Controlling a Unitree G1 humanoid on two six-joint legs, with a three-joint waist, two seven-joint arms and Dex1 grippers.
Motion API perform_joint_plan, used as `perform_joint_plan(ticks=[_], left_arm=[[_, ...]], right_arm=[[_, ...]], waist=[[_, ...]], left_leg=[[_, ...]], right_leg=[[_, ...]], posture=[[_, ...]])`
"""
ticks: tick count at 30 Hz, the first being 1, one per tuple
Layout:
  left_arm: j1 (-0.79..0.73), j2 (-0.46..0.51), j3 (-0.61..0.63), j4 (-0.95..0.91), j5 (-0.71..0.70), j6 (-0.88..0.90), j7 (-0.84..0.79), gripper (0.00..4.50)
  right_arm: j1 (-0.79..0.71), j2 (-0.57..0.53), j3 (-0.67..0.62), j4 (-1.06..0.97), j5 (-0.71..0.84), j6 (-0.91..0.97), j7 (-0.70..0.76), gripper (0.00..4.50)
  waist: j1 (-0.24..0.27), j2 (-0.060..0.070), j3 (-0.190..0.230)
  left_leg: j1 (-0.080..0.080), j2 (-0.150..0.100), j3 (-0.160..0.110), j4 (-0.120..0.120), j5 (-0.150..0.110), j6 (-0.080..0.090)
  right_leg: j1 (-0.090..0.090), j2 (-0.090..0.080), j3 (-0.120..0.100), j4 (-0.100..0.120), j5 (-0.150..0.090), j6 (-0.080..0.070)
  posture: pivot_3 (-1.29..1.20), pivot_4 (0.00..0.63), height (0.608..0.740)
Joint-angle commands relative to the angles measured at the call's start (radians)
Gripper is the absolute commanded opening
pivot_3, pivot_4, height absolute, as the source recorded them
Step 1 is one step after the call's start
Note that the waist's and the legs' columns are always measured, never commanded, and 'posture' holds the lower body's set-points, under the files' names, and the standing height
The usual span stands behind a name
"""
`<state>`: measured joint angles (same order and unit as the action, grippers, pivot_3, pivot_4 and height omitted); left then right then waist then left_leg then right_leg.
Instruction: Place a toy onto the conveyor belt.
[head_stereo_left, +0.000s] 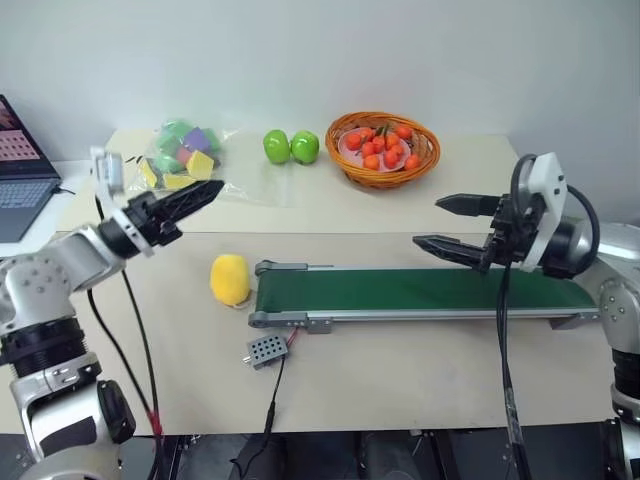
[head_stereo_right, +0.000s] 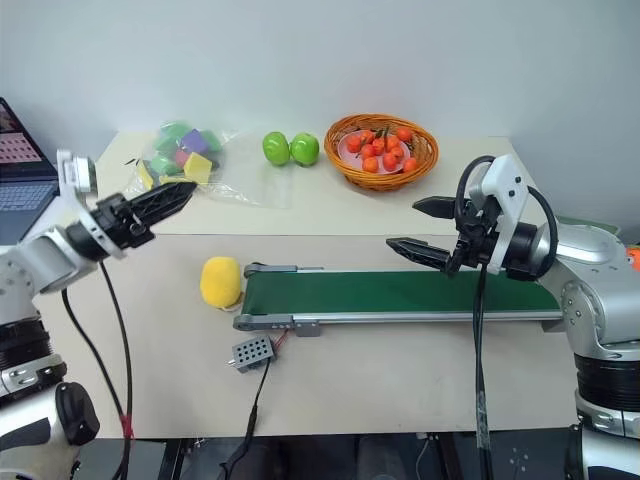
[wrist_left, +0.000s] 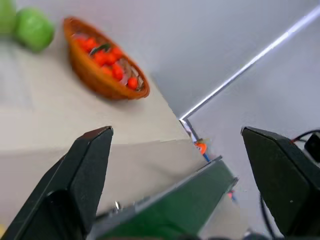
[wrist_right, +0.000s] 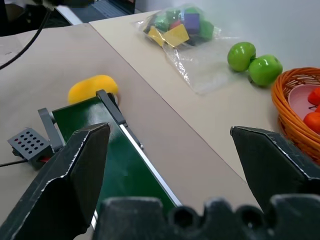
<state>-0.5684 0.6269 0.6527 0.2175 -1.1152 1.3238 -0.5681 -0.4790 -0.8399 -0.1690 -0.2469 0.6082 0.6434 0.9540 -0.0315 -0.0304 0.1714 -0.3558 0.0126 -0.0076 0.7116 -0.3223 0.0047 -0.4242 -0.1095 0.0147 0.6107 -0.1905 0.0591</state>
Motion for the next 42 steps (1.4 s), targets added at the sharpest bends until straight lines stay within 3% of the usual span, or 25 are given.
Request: perform_joint_plan(ticks=[1,8,15,24,32,35,42], left_arm=[[0.025,-0.007,0.149,0.16,-0.08,0.061,0.114,4.38],[0.098,-0.012,0.223,0.406,-0.047,0.13,0.253,4.38],[0.06,-0.087,0.242,0.498,-0.045,0.103,0.341,4.38],[0.051,-0.129,0.072,0.447,0.084,0.007,0.267,4.38],[-0.005,-0.145,0.037,0.497,0.141,-0.06,0.252,4.38],[-0.022,-0.152,0.034,0.515,0.16,-0.081,0.25,3.8],[-0.067,-0.171,0.031,0.545,0.181,-0.103,0.239,1.28]], right_arm=[[-0.022,-0.009,-0.004,-0.01,-0.006,-0.021,0.008,4.5],[-0.026,-0.018,-0.005,-0.009,-0.006,-0.012,0.017,4.5],[-0.026,-0.035,-0.015,-0.015,-0.005,-0.003,0.015,4.5],[-0.007,-0.059,-0.033,-0.035,-0.002,0.002,0.0,4.5],[0.025,-0.072,-0.058,-0.064,0.006,0.012,-0.017,4.5],[0.03,-0.076,-0.06,-0.067,0.006,0.012,-0.02,4.5],[0.018,-0.09,-0.051,-0.058,0.002,0.009,-0.017,4.5]], waist=[[0.004,0.0,0.0],[0.016,0.0,0.0],[0.019,0.0,0.0],[0.017,0.0,0.0],[0.02,0.0,0.0],[0.019,0.0,0.0],[0.019,0.0,0.0]], left_leg=[[0.0,0.0,0.0,0.0,0.0,0.0],[0.001,0.0,0.0,0.0,0.001,-0.002],[0.001,-0.001,0.0,-0.001,0.002,-0.003],[0.001,-0.001,0.001,-0.001,0.002,-0.005],[0.001,-0.001,0.0,-0.001,0.003,-0.006],[0.001,-0.001,0.0,-0.001,0.003,-0.006],[0.0,-0.001,0.0,-0.001,0.003,-0.005]], right_leg=[[0.0,0.0,0.0,0.0,0.0,0.0],[0.0,0.0,0.0,0.0,0.0,0.0],[0.0,0.0,0.0,0.0,0.0,-0.001],[0.0,-0.001,0.0,0.0,0.0,-0.001],[0.001,-0.001,0.0,-0.001,0.0,-0.001],[0.001,-0.001,0.0,0.0,0.0,-0.001],[0.0,-0.001,-0.001,0.0,0.0,-0.001]], posture=[[0.0,0.15,0.738],[0.0,0.15,0.738],[0.0,0.15,0.738],[0.0,0.15,0.738],[0.0,0.15,0.738],[0.0,0.15,0.738],[0.0,0.15,0.738]])
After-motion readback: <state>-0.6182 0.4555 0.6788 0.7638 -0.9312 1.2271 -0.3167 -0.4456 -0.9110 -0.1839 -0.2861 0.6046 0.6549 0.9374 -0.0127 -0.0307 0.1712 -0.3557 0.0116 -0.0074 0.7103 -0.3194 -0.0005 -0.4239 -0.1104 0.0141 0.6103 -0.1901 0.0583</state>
